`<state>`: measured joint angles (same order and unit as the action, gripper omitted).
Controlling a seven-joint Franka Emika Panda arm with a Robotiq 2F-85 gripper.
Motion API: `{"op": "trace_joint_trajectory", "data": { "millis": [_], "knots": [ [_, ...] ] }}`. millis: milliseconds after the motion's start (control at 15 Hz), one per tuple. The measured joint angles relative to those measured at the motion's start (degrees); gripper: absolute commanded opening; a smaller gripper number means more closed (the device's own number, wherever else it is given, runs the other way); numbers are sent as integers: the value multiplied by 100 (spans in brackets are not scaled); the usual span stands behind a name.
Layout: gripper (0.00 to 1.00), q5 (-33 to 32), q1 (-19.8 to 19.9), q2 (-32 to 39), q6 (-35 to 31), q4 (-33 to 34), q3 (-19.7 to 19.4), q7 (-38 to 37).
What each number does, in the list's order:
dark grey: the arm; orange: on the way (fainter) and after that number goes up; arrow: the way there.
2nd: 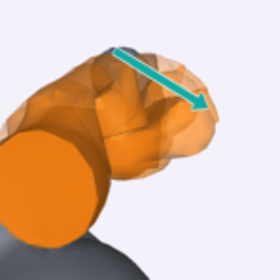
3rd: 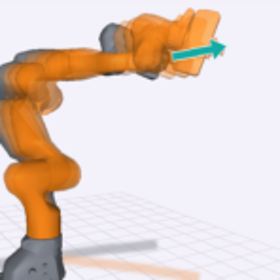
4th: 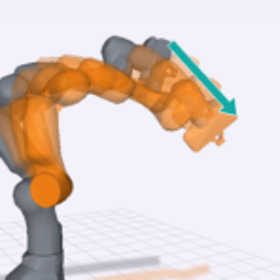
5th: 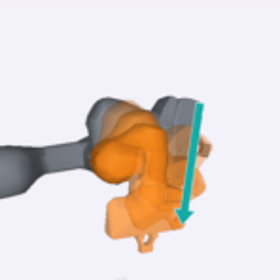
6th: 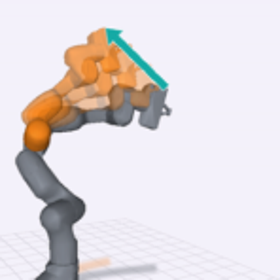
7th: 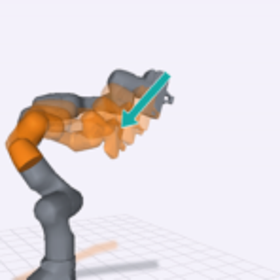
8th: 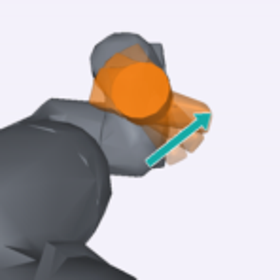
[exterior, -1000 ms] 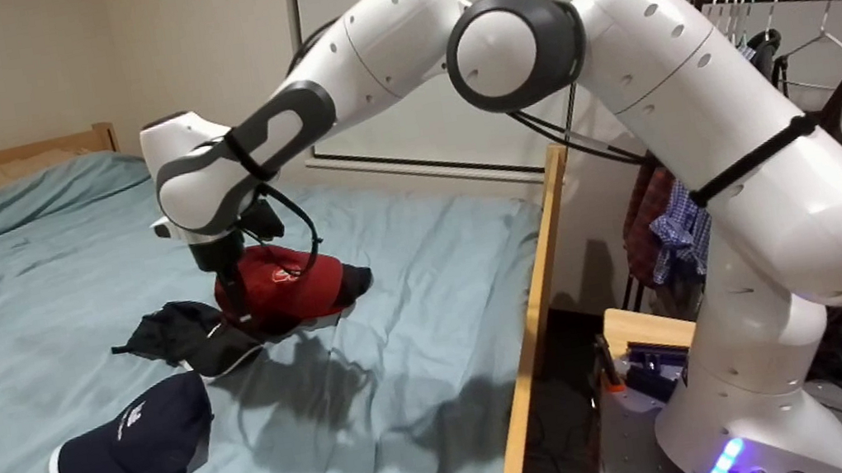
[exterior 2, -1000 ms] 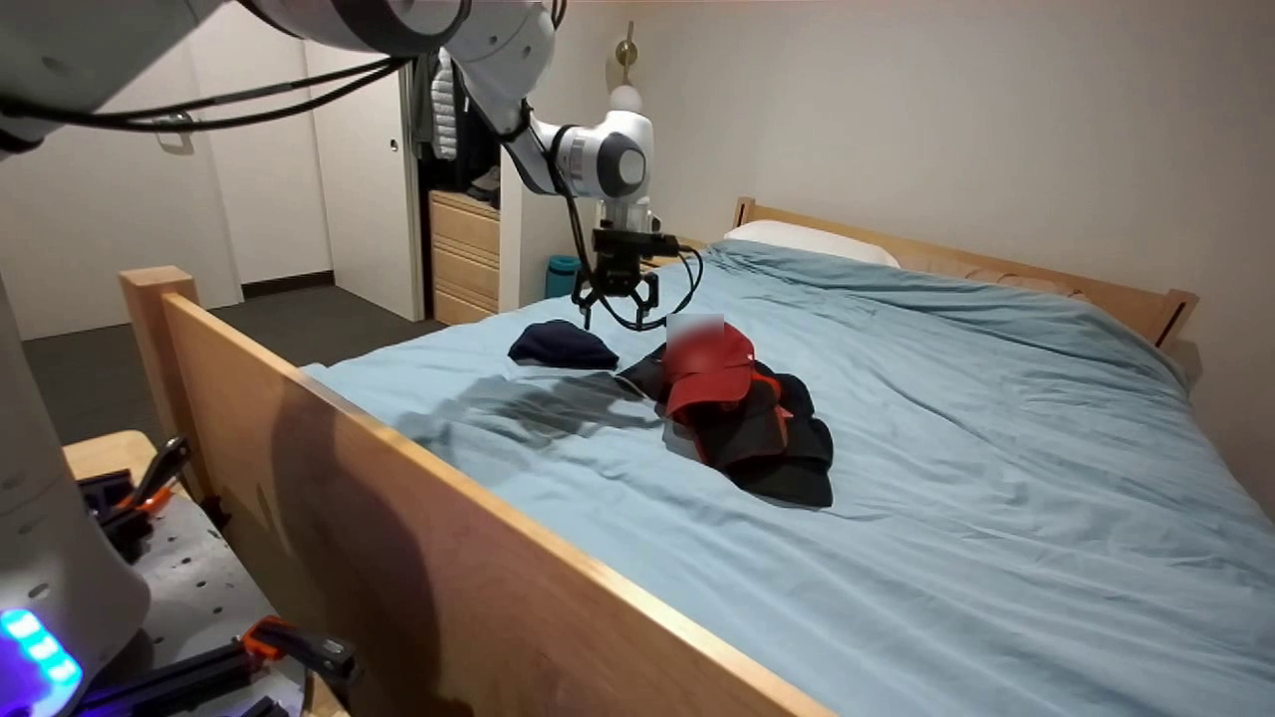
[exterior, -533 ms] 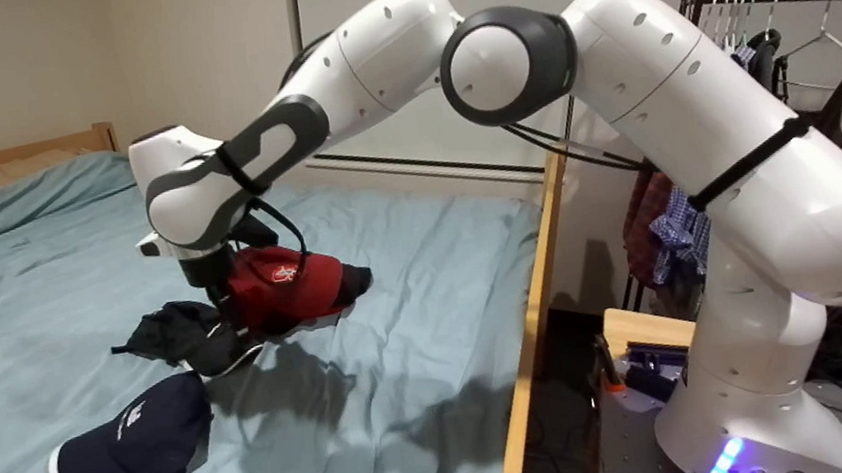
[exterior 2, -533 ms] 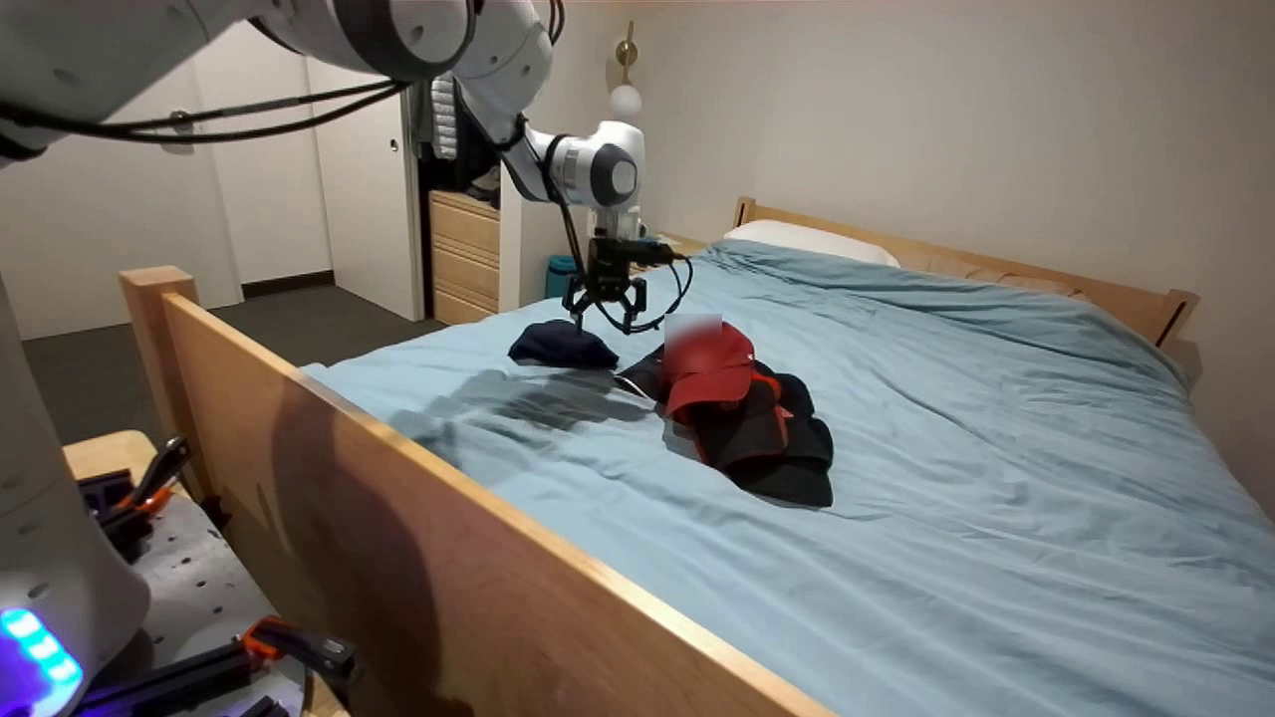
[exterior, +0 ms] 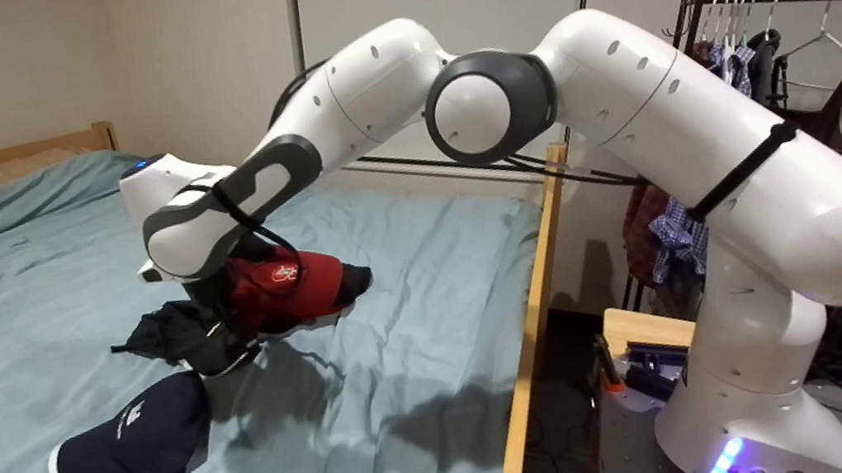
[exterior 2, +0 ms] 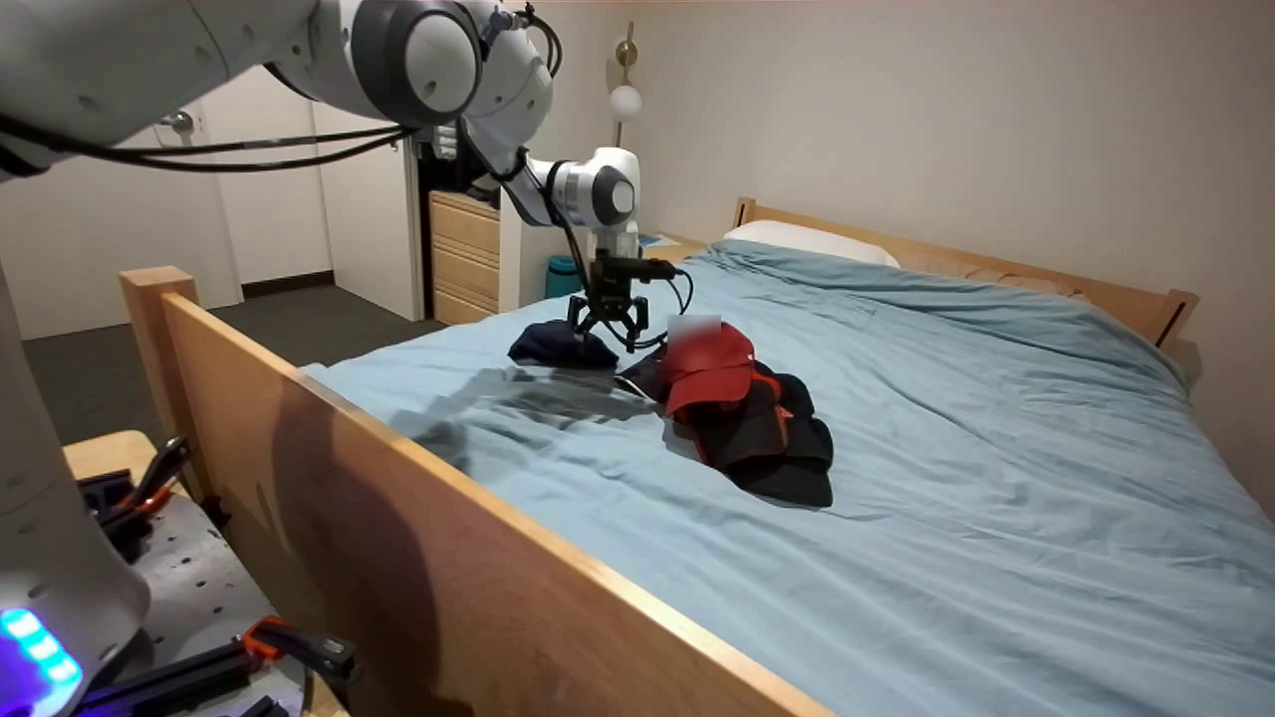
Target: Place the black and white cap on top of the red cap
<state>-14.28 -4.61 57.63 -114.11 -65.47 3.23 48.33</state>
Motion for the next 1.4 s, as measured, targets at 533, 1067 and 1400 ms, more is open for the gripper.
{"op": "trace_joint_trajectory", "data": {
  "millis": [533,1067,1400],
  "knots": [
    [100,-59,-41,255,-114,163,-144,-29],
    [100,-123,-78,370,-134,331,-222,-56],
    [100,-155,-80,444,-127,361,-227,-30]
  ]
}}
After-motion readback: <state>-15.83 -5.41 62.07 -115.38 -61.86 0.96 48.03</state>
